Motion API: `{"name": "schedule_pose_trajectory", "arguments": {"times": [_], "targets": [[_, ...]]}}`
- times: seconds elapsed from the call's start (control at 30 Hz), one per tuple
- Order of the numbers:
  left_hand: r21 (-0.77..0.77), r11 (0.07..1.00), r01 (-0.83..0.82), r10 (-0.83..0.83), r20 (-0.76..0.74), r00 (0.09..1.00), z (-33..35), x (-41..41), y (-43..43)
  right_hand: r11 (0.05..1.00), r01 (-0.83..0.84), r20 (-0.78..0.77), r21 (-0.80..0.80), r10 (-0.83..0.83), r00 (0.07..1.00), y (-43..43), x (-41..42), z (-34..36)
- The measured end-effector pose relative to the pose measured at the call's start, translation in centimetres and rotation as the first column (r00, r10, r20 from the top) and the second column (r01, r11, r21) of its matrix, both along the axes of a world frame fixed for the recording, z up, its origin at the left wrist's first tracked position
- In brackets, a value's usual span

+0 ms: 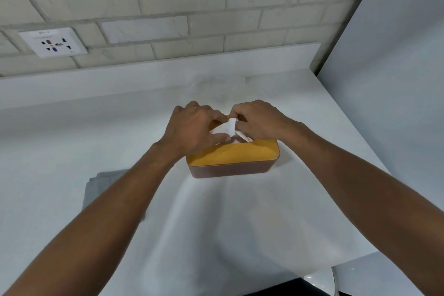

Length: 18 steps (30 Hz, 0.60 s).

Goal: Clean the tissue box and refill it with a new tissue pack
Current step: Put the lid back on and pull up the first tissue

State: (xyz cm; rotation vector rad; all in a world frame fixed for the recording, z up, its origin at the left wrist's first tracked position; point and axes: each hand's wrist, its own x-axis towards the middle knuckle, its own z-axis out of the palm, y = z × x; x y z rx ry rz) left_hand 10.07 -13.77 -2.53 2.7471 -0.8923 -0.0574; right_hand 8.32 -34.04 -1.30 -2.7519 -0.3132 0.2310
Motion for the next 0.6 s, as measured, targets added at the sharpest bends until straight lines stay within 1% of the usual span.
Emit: {"name": "schedule_pose_trajectory", "arguments": {"times": [0.07,0.13,0.23,0.33,0.37,0.4,0.47,0.5,0.53,0.6], "targets": [[0.019,1.0,-0.016,0.016,0.026,1.0,0.0,0.2,-0.7,0.997,0.024,-0.049,0.078,-0.02,0.999,-0.2,0.0,0.0],[-0.024,0.998,-0.052,0.052,0.008,0.999,-0.1,0.6,-1.0,0.994,0.033,-0.104,0.109,-0.021,0.994,-0.5,0.1,0.0],[-0.107,0.988,-0.111,0.1,-0.103,0.99,0.1,1.6,-0.7,0.985,0.059,-0.148,0.159,-0.035,0.988,-0.9,0.1,0.1],[-0.112,0.985,-0.132,0.103,-0.234,0.967,0.5,2.5,-0.3,0.969,0.112,-0.175,0.22,-0.074,0.982,-1.4,0.0,0.3],[-0.105,0.987,-0.125,0.095,-0.254,0.962,0.5,2.7,-0.2,0.975,0.102,-0.17,0.198,-0.068,0.983,-1.4,-0.1,0.2],[-0.1,0.989,-0.113,0.083,-0.266,0.96,0.5,2.7,-0.2,0.989,0.073,-0.15,0.125,-0.054,0.987,-1.4,-0.3,0.1],[-0.097,0.991,-0.09,0.059,-0.283,0.957,0.5,2.7,-0.4,0.998,0.012,-0.053,-0.068,-0.015,0.999,-1.2,-0.4,-0.4],[-0.095,0.992,-0.083,0.053,-0.284,0.957,0.5,2.7,-0.4,0.993,0.014,-0.01,-0.113,-0.015,1.0,-1.2,-0.2,-0.4],[-0.095,0.992,-0.077,0.047,-0.284,0.958,0.6,2.6,-0.4,0.993,0.037,0.001,-0.109,-0.037,0.999,-1.3,-0.1,-0.2],[-0.12,0.99,-0.074,0.035,-0.302,0.953,0.8,2.7,-0.1,0.996,0.089,-0.068,0.007,-0.088,0.994,-1.8,0.3,0.5]]}}
